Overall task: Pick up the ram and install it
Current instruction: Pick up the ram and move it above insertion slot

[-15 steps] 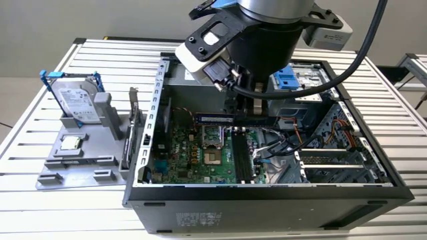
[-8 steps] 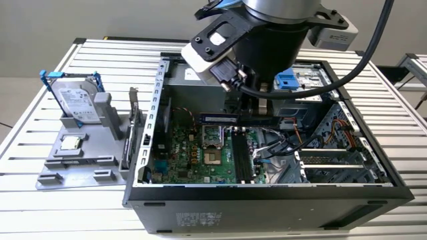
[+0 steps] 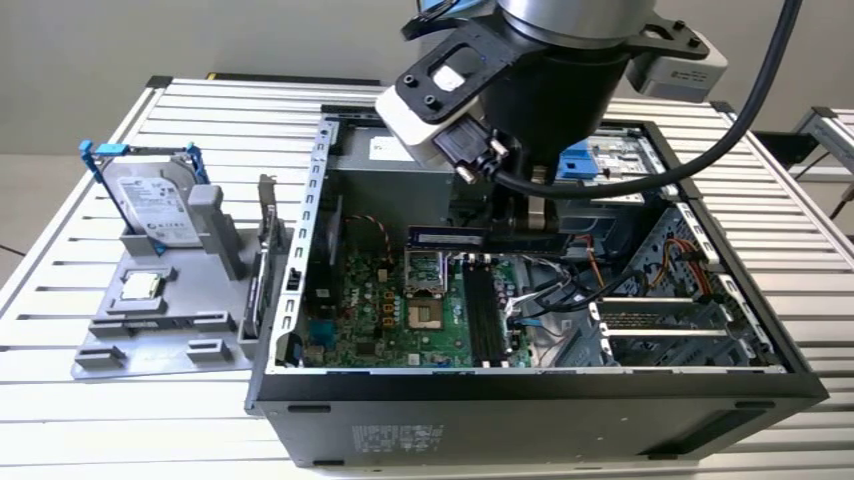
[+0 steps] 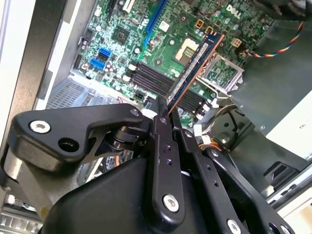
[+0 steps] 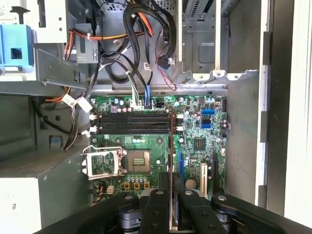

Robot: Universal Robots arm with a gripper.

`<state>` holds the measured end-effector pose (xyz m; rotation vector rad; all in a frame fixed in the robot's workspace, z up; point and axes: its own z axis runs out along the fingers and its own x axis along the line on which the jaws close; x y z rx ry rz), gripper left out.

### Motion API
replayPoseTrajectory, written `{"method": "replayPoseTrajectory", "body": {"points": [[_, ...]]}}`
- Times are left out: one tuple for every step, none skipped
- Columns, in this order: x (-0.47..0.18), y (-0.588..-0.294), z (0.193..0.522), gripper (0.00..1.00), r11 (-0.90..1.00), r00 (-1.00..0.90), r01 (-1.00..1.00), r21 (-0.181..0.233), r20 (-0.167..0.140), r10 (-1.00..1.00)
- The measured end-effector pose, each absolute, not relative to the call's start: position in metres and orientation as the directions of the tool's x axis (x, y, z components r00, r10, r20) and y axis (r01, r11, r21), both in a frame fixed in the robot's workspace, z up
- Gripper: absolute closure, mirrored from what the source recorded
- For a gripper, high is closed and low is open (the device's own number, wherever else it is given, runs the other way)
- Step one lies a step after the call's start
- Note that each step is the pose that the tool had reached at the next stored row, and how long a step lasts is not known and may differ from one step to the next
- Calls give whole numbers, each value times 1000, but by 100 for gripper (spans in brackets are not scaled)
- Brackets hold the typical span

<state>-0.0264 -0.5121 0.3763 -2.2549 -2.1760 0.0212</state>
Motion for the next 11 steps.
{"method": "replayPoseTrajectory", "body": {"points": [[-26,-512,376,100,-36,36,999,-15,-4,999],[-25,-512,376,100,-36,36,999,-15,-4,999],[-24,-512,376,100,-36,36,999,-15,-4,999],[-23,-512,376,100,-36,36,999,-15,-4,999],[-22,-512,376,100,-36,36,999,-15,-4,999],[-21,-512,376,100,-36,36,999,-15,-4,999],[-21,-512,376,100,-36,36,999,-15,-4,999],[-20,-512,376,100,-36,36,999,-15,-4,999],[-19,-512,376,100,-36,36,999,-15,-4,999],[-18,-512,376,100,-36,36,999,-15,-4,999],[-17,-512,376,100,-36,36,999,-15,-4,999]]}}
